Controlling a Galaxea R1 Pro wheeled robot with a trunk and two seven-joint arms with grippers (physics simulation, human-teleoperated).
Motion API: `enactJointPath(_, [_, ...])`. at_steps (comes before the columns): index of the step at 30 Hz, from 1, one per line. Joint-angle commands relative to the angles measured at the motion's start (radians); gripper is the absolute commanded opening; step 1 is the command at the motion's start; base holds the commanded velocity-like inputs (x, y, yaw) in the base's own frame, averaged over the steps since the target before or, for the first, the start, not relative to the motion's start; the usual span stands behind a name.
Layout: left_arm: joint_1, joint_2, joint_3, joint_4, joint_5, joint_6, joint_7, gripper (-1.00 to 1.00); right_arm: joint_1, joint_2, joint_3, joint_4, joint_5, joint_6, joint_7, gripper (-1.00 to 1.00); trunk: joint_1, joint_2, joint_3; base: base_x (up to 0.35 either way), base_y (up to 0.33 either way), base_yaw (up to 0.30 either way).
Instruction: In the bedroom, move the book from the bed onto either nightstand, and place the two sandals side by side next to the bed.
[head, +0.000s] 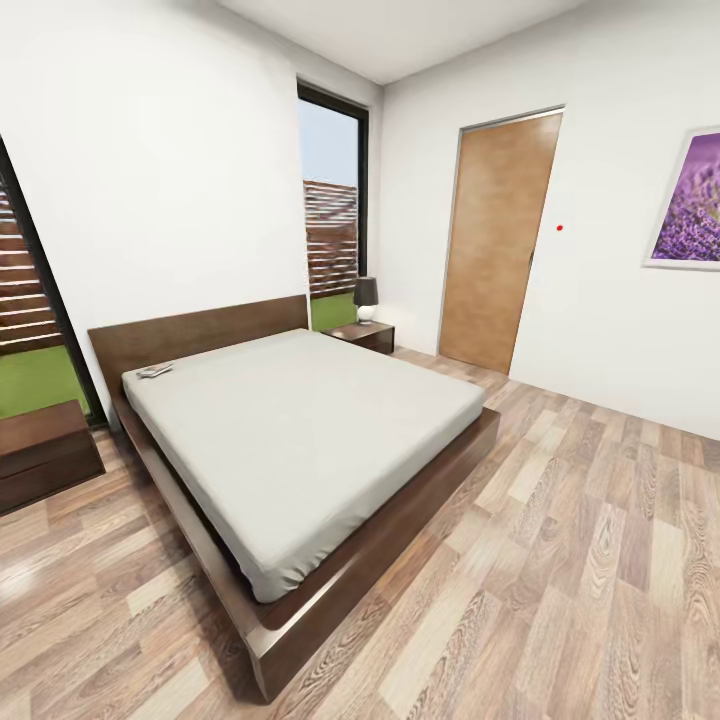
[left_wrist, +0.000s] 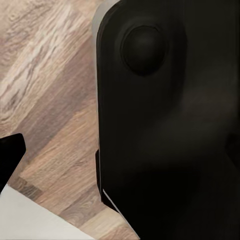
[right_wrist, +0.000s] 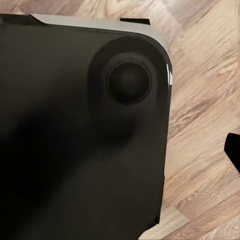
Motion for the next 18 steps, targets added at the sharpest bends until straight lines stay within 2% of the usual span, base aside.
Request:
enactJointPath(1, [0.001, -0.006, 0.000, -0.008, -0.001, -0.002, -0.004, 1.00, -0.002, -0.004, -0.002, -0.005, 0.003, -0.009, -0.003, 1.00, 0.000, 0.000, -0.001, 0.000, 0.000, -0.017])
enactJointPath(4, [0.001, -0.015, 0.000, -0.024, -0.001, -0.002, -0.007, 1.00, -0.005, -0.005, -0.005, -0.022, 0.001, -0.026, 0.002, 1.00, 0.000, 0.000, -0.001, 0.000, 0.000, -0.010])
enactJointPath(8, [0.001, -0.038, -0.023, -0.047, -0.023, -0.009, -0.009, 1.00, -0.008, -0.008, -0.007, -0.044, -0.002, -0.048, 0.004, 1.00, 0.000, 0.000, -0.001, 0.000, 0.000, -0.008])
enactJointPath(12, [0.001, -0.058, -0.037, -0.069, -0.028, -0.015, -0.008, 1.00, -0.008, -0.007, -0.007, -0.067, -0.003, -0.071, 0.006, 1.00, 0.000, 0.000, -0.001, 0.000, 0.000, -0.172])
enactJointPath(13, [0.001, -0.058, -0.038, -0.452, -0.027, -0.016, -0.008, 1.00, -0.008, -0.007, -0.007, -0.490, -0.003, -0.185, 0.006, 1.00, 0.000, 0.000, -0.001, 0.000, 0.000, -0.232])
enactJointPath(16, [0.001, -0.052, -0.037, -0.514, -0.025, -0.023, -0.005, 1.00, -0.008, -0.005, -0.017, -0.532, -0.009, -0.187, 0.006, 1.00, 0.000, 0.000, -0.001, 0.000, 0.000, -0.259])
enactJointPath(18, [0.001, -0.051, -0.038, -0.517, -0.026, -0.026, -0.004, 1.00, -0.008, -0.005, -0.028, -0.535, -0.014, -0.188, 0.005, 1.00, 0.000, 0.000, -0.001, 0.000, 0.000, -0.272])
